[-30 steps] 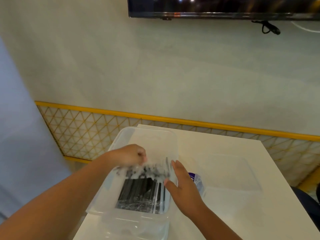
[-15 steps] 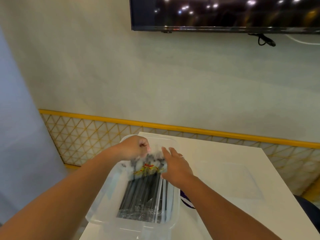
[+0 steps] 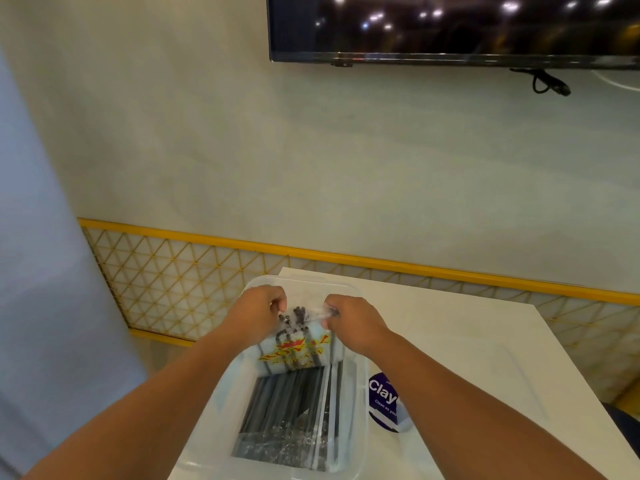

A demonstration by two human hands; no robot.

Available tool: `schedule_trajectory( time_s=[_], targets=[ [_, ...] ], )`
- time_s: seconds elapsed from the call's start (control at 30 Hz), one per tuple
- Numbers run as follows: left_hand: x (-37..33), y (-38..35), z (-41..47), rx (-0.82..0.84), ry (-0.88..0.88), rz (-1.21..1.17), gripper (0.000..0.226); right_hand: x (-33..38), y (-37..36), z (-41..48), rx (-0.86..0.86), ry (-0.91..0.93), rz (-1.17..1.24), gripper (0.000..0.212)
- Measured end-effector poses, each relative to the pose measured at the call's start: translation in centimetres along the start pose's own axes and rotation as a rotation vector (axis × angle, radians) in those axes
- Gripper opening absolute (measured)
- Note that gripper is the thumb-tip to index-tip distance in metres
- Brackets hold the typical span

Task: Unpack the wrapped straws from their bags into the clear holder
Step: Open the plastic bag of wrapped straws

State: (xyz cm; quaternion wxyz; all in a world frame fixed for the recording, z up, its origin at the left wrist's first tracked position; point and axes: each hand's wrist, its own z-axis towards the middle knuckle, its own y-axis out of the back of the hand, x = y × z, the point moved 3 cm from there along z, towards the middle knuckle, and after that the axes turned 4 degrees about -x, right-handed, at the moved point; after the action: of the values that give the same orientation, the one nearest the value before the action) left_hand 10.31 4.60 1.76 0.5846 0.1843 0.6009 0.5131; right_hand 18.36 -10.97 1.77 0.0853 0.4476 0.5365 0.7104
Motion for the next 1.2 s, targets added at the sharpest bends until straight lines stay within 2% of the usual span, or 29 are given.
schedule_trajectory(
  time_s=[0.03, 0.07, 0.13, 0.2, 0.27, 0.33, 0.4, 0.47, 0.53, 0.63, 0.73, 0.93, 1.2],
  targets=[
    [0.2, 0.1, -0.2, -0.057, -0.062, 0.085, 0.026, 0.0, 0.1, 0.2, -0.009, -0.005, 0.023, 0.007],
    [0.4, 0.2, -0.6, -0.098, -0.132, 0.163, 0.036, -0.1, 0.1, 0.3, -0.015, -0.014, 0.044, 0.015],
    [1.2, 0.3, -1.4, -0.067, -0.259, 0.251, 0.056, -0.4, 0.3, 0.6, -0.023, -0.03, 0.078, 0.024],
    [2.2, 0.3, -2.2, -0.034, -0.38, 0.375, 0.062, -0.5, 0.4, 0.8, -0.035, -0.027, 0.104, 0.019],
    [2.6, 0.5, -2.7, 0.065, -0.39, 0.541, 0.072, -0.6, 0.5, 1.0, -0.054, -0.028, 0.116, 0.005],
    [2.9, 0.7, -2.6, 0.167, -0.275, 0.667, 0.068, -0.5, 0.5, 1.0, -0.058, -0.033, 0.136, 0.008],
    [2.2, 1.5, -2.4, 0.151, -0.157, 0.546, 0.039, -0.2, 0.9, 1.1, -0.067, -0.026, 0.148, 0.016],
    [1.1, 2.7, -2.1, 0.082, -0.085, 0.369, 0.021, 0.5, 1.9, 1.0, -0.099, -0.017, 0.161, 0.023],
    [0.1, 4.3, -1.6, 0.018, -0.054, 0.248, 0.015, 1.3, 3.9, 0.6, -0.122, 0.016, 0.173, 0.039],
    [-2.5, 7.3, -1.0, -0.028, -0.052, 0.127, 0.024, 2.6, 8.0, -0.7, -0.081, 0.154, 0.112, 0.068],
    [-5.9, 9.9, -1.0, -0.025, -0.099, 0.084, 0.021, 3.7, 12.0, -2.9, 0.003, 0.276, -0.009, 0.08],
    [-13.5, 13.7, -2.1, -0.031, -0.261, 0.059, 0.021, 3.5, 18.1, -6.9, 0.063, 0.302, 0.193, 0.072],
    [-20.0, 12.6, -4.5, 0.027, -0.335, -0.109, 0.018, 0.6, 22.6, -13.5, -0.069, 0.226, 0.54, 0.053]
  ],
)
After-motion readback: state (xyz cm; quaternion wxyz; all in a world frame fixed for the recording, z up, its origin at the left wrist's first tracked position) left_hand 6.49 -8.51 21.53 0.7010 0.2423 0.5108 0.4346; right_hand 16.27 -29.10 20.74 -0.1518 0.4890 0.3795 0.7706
